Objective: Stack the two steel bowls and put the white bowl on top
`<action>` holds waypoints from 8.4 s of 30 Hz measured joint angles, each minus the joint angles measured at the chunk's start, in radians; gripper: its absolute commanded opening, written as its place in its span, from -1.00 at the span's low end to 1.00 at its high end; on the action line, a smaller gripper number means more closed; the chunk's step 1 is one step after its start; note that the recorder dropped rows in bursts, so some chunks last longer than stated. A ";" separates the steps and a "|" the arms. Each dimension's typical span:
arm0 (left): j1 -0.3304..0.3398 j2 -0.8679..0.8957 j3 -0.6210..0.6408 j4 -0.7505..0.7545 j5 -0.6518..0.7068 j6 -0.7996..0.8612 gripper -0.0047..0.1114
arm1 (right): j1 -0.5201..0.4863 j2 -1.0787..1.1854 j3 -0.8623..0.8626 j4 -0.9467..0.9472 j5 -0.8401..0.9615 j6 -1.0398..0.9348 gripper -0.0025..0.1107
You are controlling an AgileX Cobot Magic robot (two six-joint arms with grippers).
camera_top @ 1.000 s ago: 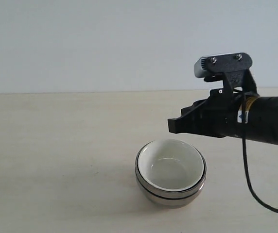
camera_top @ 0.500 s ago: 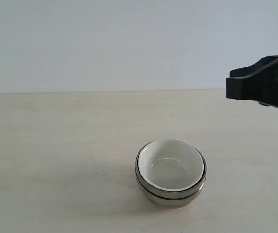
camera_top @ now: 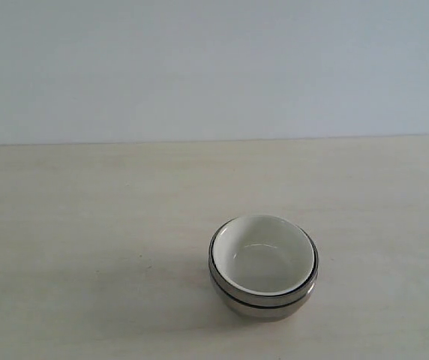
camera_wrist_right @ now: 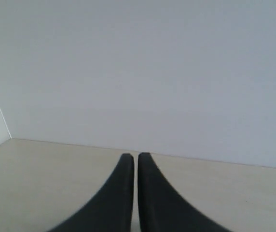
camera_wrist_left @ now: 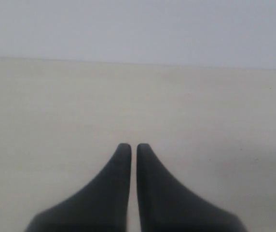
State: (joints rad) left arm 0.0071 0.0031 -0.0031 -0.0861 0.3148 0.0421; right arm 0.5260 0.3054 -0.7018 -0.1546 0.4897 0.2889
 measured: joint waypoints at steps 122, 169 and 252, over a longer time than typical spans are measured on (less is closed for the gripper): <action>0.000 0.000 0.000 0.000 0.000 0.000 -0.85 | -0.375 -0.299 0.592 0.000 -0.809 0.000 -0.96; 0.000 0.000 0.000 0.000 0.000 0.000 -0.85 | -0.375 -0.301 0.697 0.081 -0.447 0.000 -0.96; 0.000 0.000 0.000 0.000 0.000 0.000 -0.85 | -0.375 -0.301 0.702 0.155 -0.159 -0.340 -0.96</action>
State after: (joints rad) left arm 0.0071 0.0031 -0.0031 -0.0861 0.3148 0.0421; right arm 0.1513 0.0046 0.0004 0.0000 0.3309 -0.0515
